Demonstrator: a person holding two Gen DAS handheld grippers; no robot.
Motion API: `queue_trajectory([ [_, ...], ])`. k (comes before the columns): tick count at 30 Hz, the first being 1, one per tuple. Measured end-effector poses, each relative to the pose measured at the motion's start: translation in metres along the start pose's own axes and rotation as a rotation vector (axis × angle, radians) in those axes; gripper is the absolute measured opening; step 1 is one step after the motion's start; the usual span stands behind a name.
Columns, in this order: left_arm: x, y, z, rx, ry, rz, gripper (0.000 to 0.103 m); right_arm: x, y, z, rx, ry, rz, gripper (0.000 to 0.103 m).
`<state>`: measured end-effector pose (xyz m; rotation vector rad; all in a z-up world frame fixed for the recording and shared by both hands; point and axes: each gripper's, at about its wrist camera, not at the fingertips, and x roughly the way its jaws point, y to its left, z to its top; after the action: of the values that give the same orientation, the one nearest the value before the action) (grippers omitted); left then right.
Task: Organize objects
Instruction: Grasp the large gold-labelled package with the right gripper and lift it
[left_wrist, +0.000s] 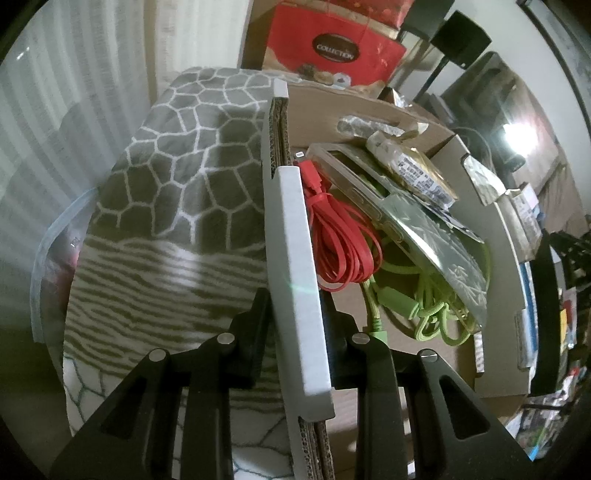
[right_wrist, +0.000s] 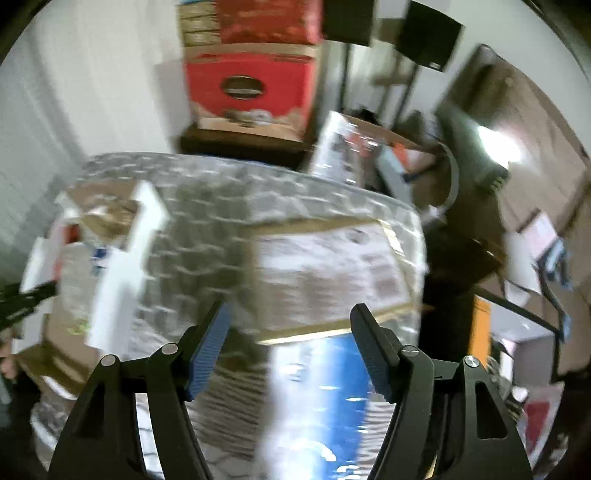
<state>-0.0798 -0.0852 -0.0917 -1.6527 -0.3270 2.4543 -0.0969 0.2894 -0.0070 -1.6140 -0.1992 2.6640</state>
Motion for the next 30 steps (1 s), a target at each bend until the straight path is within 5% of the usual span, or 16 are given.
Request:
queue_trajectory([
  [2,0.0,0.0,0.0,0.003,0.001,0.001,0.023,0.007,-0.012,-0.002,0.03,0.007,-0.024,0.079],
  [14,0.002,0.0,0.001,0.008,0.005,0.004,0.023,0.048,-0.08,0.011,0.262,0.03,-0.002,0.079],
  [23,0.003,-0.001,0.0,0.014,0.006,-0.002,0.023,0.084,-0.098,0.019,0.329,0.074,0.166,0.079],
  [27,0.003,-0.002,0.0,0.015,0.006,0.0,0.023,0.084,-0.094,0.017,0.327,0.06,0.201,0.062],
  [30,0.003,-0.002,0.0,0.013,0.006,-0.001,0.023,0.076,-0.094,0.016,0.318,0.041,0.179,0.038],
])
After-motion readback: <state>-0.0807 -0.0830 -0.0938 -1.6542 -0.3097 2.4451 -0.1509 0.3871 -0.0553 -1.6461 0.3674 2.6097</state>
